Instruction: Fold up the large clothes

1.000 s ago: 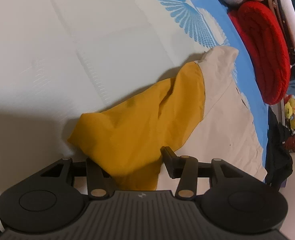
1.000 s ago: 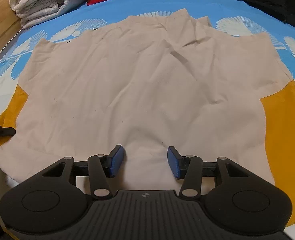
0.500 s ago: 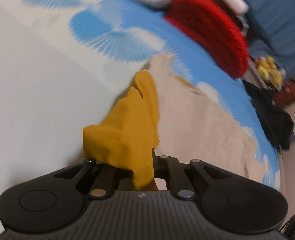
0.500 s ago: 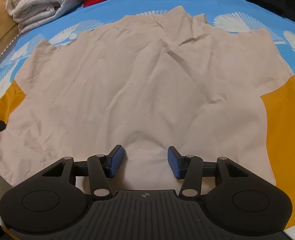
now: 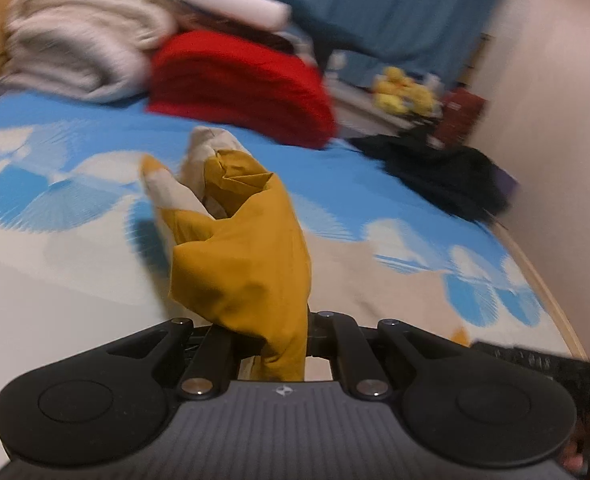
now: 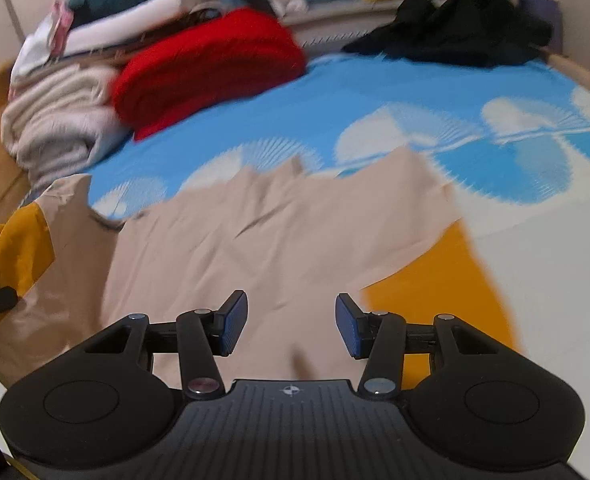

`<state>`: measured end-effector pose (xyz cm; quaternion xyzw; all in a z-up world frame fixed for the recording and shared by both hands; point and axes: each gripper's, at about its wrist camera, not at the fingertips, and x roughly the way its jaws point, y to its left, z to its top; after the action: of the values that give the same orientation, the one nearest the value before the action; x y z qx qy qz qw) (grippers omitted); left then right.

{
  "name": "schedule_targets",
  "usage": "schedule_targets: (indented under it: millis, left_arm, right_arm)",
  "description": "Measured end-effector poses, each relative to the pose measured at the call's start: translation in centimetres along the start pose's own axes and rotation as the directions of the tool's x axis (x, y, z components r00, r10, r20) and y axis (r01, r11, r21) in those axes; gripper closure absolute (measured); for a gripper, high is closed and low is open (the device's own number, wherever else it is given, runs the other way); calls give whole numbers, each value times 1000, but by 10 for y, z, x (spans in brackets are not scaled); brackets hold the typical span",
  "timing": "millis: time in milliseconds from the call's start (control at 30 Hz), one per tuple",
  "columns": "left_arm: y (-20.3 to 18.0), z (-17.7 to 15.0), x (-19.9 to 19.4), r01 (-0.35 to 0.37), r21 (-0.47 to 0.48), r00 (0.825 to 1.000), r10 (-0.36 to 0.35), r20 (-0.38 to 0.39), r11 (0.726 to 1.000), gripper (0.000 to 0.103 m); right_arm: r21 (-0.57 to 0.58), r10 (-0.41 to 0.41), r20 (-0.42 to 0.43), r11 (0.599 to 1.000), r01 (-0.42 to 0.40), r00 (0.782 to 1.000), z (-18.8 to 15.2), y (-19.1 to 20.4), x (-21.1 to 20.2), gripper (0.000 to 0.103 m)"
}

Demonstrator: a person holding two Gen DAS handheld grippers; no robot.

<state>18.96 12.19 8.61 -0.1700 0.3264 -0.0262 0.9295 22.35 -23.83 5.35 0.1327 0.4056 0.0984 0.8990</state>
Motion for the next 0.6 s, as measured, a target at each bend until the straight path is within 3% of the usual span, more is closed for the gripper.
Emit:
schedule_targets:
  millis: [100,233,367,433,533,600]
  left_arm:
    - [-48,-8,6,74,110,997,-74,-3,991,95]
    - [-115,-32,24,176,229,984,-166,-61,957,95]
    - [-162,-66,60,258,281,958,-208,-196,924,94]
    - [-172,-84,80,264,273,944,-189,-271,925,92]
    - [-174,-101,108,255,212,911,-161,-380,943,71]
    - [-166,-101,118,239,147,895,-159,-417,960,48]
  right_arm:
    - [14,-33,36,999,32,999,4,-39,-16,53]
    - [51,-72,45,996,69,996,6,-80,-30,53]
    - [99,-100,76,991,92,992,7,-104,-42,53]
    - [127,-124,89,986,112,988,9,-114,-46,53]
    - [169,-144,93,977,127,985,10,-123,-46,53]
    - [176,-144,84,976,128,986,11,-123,-41,53]
